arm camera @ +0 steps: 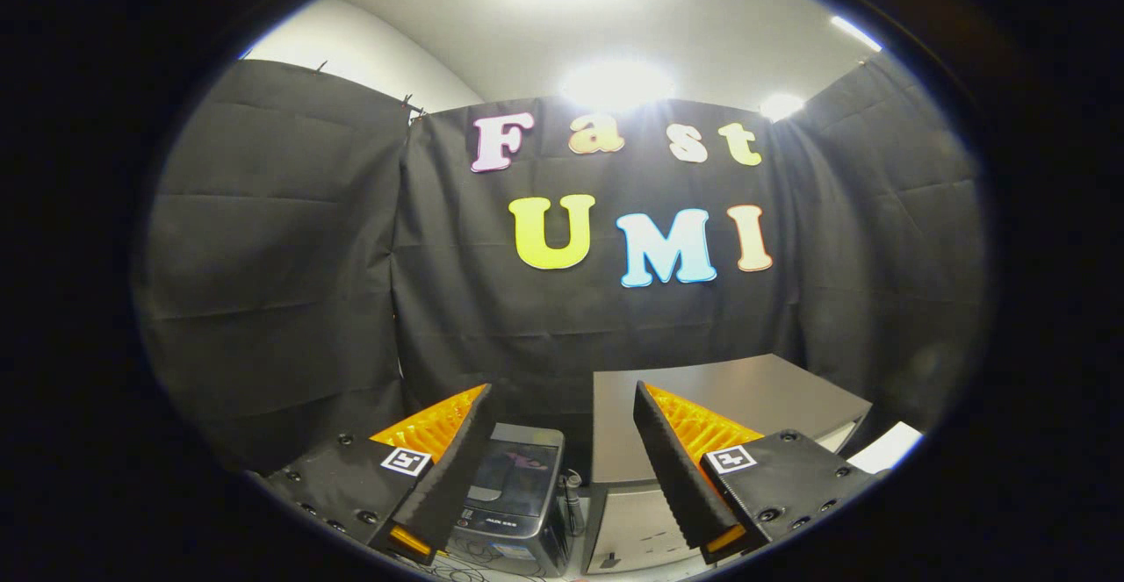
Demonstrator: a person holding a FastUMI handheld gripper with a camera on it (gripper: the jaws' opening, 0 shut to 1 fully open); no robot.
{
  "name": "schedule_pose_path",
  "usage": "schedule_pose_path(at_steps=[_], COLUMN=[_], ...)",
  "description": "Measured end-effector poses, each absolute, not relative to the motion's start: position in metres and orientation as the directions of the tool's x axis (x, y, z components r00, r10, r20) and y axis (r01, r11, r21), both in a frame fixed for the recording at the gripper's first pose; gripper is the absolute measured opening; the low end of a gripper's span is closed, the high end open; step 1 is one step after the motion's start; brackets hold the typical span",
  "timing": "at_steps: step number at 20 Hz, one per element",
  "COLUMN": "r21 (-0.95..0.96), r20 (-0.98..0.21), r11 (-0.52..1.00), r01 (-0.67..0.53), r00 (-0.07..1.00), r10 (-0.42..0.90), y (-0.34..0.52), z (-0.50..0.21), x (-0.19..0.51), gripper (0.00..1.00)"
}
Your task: Put the clothes into the washing machine and then close the washing machine lid.
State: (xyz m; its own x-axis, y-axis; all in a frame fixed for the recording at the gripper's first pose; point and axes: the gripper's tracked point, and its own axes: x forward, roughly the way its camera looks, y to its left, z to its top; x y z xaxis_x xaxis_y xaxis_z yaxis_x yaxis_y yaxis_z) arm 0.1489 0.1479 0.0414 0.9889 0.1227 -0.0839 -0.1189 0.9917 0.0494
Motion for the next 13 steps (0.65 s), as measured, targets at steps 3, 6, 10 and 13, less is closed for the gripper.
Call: schedule_pose_path(at_steps=[3, 6, 10, 13], r21=[0.055, 0.057, 0.059, 0.063], r20=[-0.068, -0.064, -0.066, -0.066], r11=[0.993, 0.994, 0.994, 0.994], r01=[-0.103, -0.095, -0.089, -0.088], r00=[0.992, 0.993, 0.994, 0.994], r10=[0.106, 0.099, 0.093, 0.092], y=[0.124, 0.106, 0.087, 0.078], z=[0.049, 0.052, 0.055, 0.056], x=[0.132, 0.118, 0.105, 0.098], gripper=[0.98, 0.98, 0.98, 0.98])
